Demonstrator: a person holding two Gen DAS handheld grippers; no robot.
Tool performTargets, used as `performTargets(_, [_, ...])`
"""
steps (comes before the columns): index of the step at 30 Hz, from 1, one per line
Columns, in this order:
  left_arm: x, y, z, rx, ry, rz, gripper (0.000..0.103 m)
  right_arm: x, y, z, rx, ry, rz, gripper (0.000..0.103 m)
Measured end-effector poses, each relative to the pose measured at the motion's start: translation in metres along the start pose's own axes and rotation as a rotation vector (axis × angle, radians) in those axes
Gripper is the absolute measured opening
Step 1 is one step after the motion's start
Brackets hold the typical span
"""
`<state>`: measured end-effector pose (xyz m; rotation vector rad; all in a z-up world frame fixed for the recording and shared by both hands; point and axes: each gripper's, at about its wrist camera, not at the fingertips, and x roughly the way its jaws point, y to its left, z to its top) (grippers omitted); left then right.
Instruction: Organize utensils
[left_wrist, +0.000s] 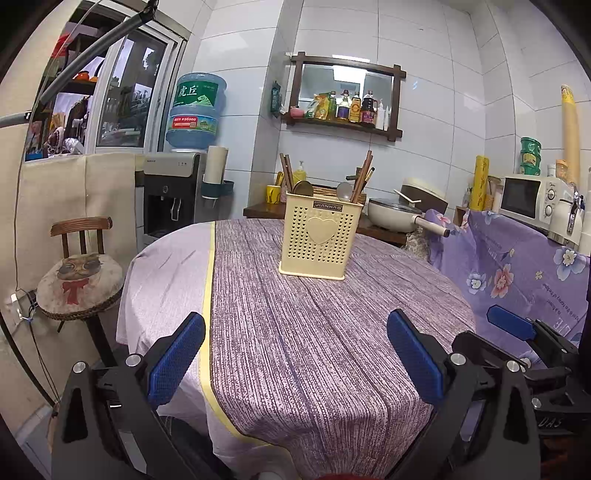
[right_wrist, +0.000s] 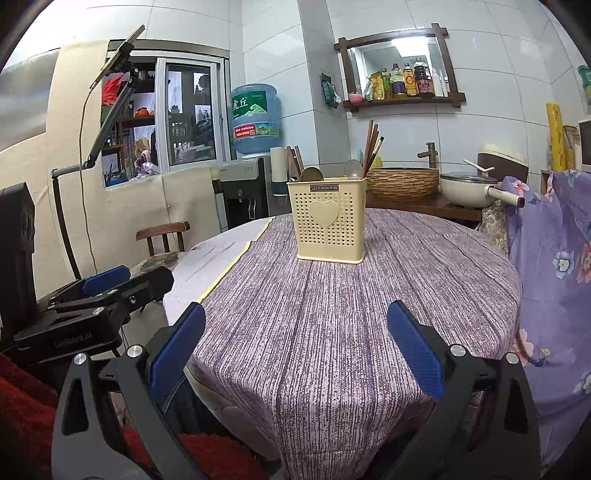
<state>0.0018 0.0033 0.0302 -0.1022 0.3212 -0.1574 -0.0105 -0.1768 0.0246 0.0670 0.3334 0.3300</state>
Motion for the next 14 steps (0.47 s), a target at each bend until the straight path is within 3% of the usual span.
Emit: performTargets(14, [-0.0005, 0.0063, 0.0022, 0.007, 0.010, 0.006, 0.098, 0.0011, -0.0004, -0.0022, 0.009, 0.009, 0.002, 0.097])
